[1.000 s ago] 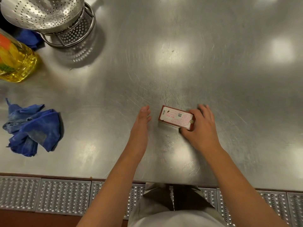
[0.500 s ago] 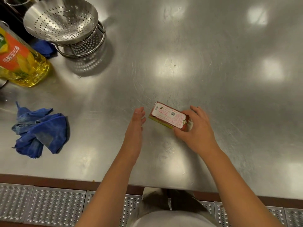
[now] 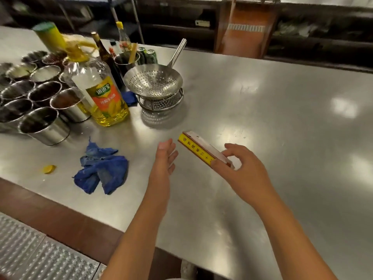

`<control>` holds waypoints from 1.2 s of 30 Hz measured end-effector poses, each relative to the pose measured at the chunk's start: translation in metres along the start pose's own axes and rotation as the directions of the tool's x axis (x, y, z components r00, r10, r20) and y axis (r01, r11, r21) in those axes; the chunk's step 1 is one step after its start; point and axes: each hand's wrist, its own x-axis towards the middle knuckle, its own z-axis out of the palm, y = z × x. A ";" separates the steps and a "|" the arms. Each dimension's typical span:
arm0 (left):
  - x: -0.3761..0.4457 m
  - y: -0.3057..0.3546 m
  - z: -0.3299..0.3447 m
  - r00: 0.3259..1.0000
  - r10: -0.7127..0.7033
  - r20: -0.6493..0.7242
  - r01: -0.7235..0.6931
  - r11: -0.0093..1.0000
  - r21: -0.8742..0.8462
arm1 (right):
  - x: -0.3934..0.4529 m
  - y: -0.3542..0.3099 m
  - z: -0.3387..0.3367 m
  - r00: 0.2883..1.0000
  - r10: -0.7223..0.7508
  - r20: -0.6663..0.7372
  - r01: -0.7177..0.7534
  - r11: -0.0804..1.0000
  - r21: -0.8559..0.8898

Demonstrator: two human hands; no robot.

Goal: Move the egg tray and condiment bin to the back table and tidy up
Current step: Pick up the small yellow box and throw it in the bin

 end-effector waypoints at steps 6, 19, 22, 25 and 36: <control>-0.046 0.018 -0.019 0.976 0.067 -0.209 -0.090 0.991 -0.099 | 0.000 -0.024 0.005 0.984 -0.092 0.154 0.061 0.979 0.197; -0.184 0.022 -0.137 0.719 0.168 -0.674 -0.295 0.952 -0.078 | -0.065 -0.117 0.112 0.746 -0.360 0.560 0.060 0.874 0.482; -0.212 0.022 -0.173 0.643 0.191 -0.742 -0.334 0.941 -0.047 | -0.087 -0.147 0.148 0.685 -0.413 0.600 0.076 0.860 0.505; -0.237 0.016 -0.215 0.570 0.195 -0.798 -0.353 0.935 -0.023 | -0.112 -0.171 0.186 0.634 -0.437 0.638 0.087 0.860 0.502; -0.241 -0.002 -0.325 0.494 0.145 -0.858 -0.401 0.913 -0.076 | -0.142 -0.206 0.291 0.524 -0.445 0.726 0.091 0.877 0.472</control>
